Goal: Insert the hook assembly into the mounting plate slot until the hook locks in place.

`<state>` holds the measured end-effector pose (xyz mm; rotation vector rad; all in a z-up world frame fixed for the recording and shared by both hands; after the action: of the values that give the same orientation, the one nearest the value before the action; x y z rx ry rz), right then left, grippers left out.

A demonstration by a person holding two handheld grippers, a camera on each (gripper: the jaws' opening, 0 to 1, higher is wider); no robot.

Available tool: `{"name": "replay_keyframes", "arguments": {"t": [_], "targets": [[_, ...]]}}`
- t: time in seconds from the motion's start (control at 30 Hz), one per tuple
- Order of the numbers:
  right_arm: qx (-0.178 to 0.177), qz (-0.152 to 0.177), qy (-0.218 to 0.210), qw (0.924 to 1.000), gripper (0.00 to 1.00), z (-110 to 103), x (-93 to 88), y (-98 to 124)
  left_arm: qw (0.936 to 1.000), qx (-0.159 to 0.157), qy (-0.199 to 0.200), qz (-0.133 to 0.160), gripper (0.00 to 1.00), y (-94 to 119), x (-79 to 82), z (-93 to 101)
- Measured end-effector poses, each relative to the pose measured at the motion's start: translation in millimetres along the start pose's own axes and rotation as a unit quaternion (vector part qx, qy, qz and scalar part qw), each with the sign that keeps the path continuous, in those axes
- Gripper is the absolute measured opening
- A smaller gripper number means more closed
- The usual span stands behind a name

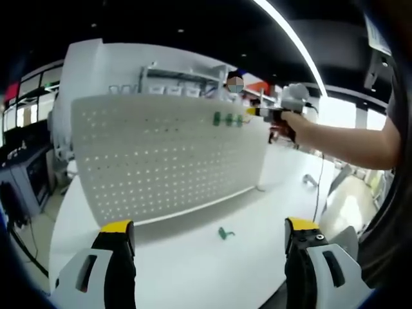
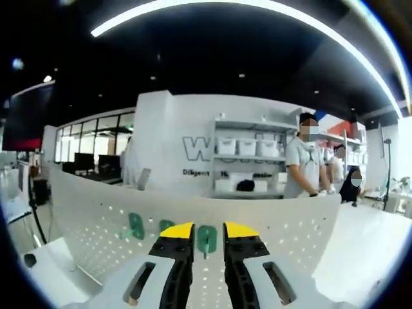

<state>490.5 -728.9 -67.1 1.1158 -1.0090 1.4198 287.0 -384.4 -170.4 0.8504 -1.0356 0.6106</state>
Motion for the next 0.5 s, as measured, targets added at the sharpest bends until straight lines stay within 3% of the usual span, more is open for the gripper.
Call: {"name": "replay_keyframes", "arguments": {"t": [0.3, 0.5], "targets": [[0.012, 0.001, 0.012, 0.9999, 0.16, -10.3, 4.1, 33.6, 1.0, -0.005, -0.005, 0.006, 0.98, 5.5, 0.7, 5.8], [0.033, -0.012, 0.03, 0.9989, 0.16, -24.9, -4.0, 56.2, 0.9999, -0.01, -0.007, 0.007, 0.98, 6.9, -1.0, 10.5]]}}
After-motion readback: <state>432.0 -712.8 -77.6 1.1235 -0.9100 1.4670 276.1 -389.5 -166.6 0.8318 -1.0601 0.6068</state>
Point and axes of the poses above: the point that each gripper's makers call its tool centre point, and the gripper's own axes: y roughly backward along the fingers, z roughly to its right, x roughly out of its top, the point moved 7 cm from there along y, roughly backward along the fingers, and after that the axes turned 9 degrees about y, right-handed, at the moved point
